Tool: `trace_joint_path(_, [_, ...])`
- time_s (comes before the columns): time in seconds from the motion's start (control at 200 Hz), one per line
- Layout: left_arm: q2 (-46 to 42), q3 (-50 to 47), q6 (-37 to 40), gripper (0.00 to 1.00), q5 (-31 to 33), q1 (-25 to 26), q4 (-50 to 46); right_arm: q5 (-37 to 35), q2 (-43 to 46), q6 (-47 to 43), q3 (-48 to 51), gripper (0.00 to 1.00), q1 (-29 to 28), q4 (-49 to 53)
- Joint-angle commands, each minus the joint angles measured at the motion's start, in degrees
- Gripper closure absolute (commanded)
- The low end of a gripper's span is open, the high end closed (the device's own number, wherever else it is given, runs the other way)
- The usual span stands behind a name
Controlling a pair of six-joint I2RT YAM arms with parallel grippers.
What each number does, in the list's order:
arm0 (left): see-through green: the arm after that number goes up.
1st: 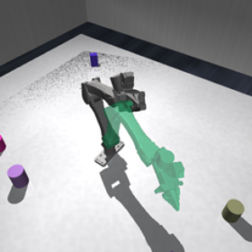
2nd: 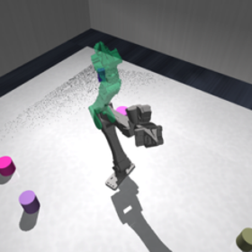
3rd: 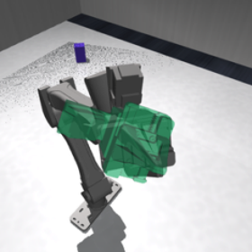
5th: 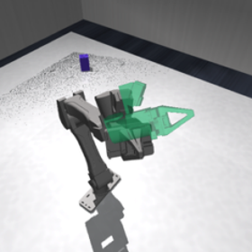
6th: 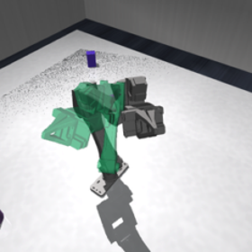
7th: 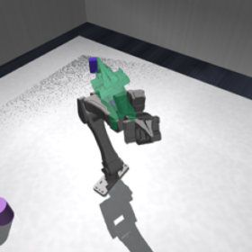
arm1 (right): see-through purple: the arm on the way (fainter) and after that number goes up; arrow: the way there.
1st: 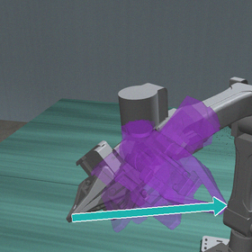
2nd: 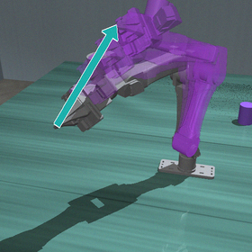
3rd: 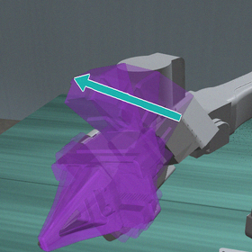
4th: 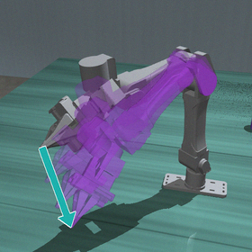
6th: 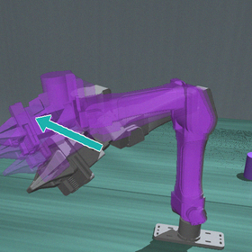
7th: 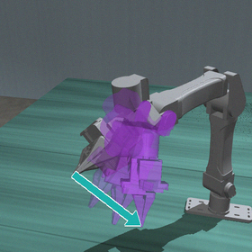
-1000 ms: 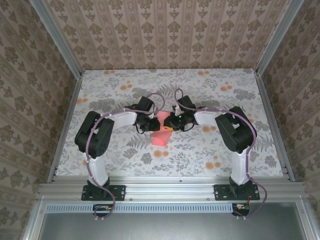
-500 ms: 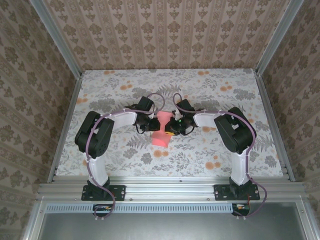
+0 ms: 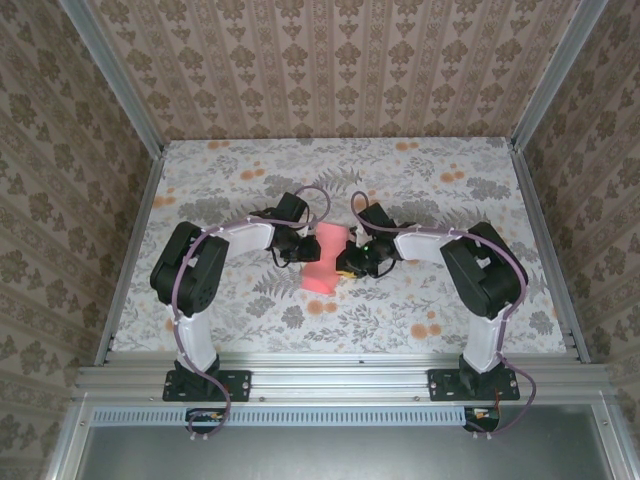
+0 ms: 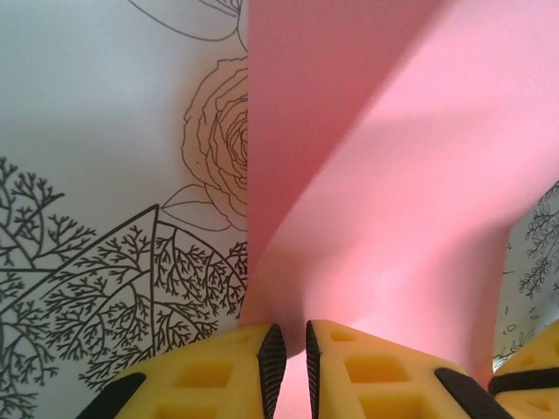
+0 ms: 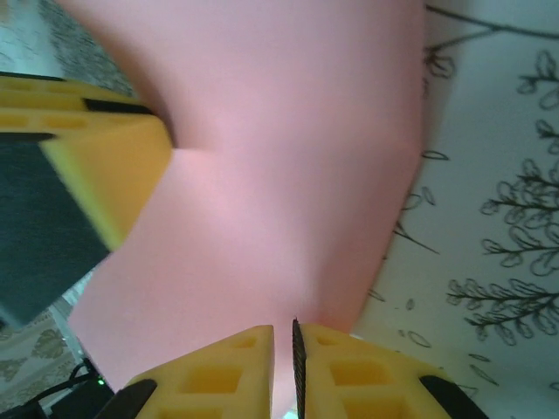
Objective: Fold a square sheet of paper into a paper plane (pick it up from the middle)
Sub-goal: Fold the square sheet of paper in half at the center of the table.
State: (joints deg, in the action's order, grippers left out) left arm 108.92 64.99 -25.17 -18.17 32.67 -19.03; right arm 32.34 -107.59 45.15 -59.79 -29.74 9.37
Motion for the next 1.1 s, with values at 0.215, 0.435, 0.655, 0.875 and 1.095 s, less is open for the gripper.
trace_joint_path(0.215, [4.2,-1.4,2.4,0.79,5.3,0.0,-6.6,1.6,-3.9,4.0,-3.5,0.83,-2.2,-4.0])
trace_joint_path(0.435, [4.5,-1.6,2.5,0.79,5.0,0.0,-6.3,0.9,-4.6,1.3,-2.0,0.83,-3.7,-0.7])
trace_joint_path(0.655, [5.1,-1.3,2.7,0.79,4.9,0.0,-6.4,0.1,-2.8,0.0,0.8,0.83,-4.3,0.8])
trace_joint_path(0.875, [5.2,-1.4,3.1,0.79,5.3,-0.1,-6.6,-0.6,-1.6,-1.1,3.2,0.83,-5.6,2.1])
trace_joint_path(1.095, [5.3,-2.0,3.1,0.79,5.3,-0.1,-6.3,-1.2,0.1,-1.4,5.6,0.83,-6.6,2.5])
